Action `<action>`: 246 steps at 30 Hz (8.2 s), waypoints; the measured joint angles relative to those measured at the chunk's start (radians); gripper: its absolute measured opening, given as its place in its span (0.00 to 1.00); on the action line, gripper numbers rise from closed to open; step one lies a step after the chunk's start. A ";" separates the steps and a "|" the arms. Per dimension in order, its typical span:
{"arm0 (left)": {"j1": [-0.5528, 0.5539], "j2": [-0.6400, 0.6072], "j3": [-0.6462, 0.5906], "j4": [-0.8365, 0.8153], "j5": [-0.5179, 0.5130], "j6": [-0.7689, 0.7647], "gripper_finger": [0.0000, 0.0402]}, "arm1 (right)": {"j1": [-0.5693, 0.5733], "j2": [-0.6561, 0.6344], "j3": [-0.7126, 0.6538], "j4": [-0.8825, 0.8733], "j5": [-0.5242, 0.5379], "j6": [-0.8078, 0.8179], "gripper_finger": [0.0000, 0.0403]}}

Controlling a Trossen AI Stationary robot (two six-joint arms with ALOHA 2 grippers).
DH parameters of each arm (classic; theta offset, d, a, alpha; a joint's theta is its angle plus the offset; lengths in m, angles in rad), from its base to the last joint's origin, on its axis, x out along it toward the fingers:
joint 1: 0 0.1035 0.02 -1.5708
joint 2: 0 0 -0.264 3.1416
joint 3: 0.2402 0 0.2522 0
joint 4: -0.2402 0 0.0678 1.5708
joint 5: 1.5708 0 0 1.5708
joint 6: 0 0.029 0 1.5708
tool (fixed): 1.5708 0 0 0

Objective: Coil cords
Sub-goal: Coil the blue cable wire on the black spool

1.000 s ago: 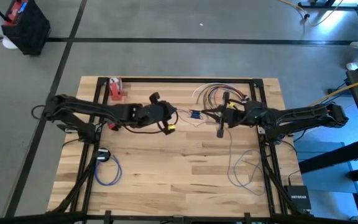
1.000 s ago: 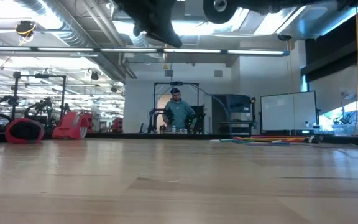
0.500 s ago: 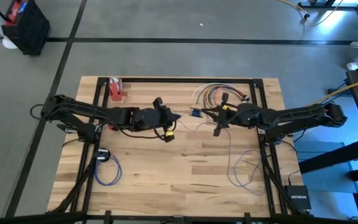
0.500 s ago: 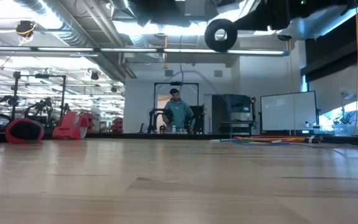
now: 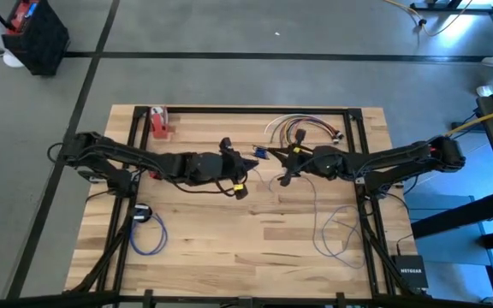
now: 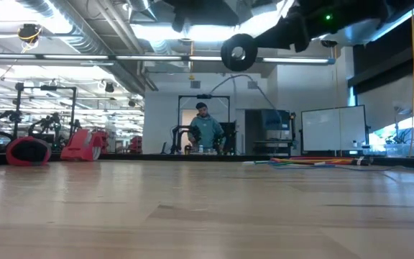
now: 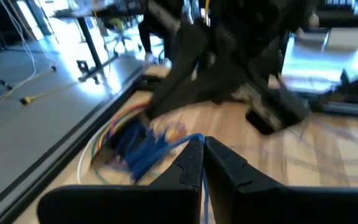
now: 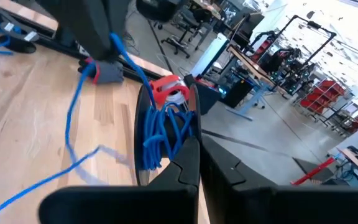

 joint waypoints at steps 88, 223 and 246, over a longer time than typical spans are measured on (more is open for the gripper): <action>0.052 0.127 -0.001 -0.157 0.000 0.026 0.02 | 0.000 -0.148 0.788 -0.398 -0.140 0.020 0.02; 0.093 0.411 0.125 0.545 0.406 -0.040 0.31 | -0.137 -0.119 -0.283 0.776 -0.515 0.334 0.02; 0.051 0.077 0.125 -0.295 -0.019 0.032 0.01 | -0.137 -0.121 -0.270 0.672 -0.514 0.255 0.02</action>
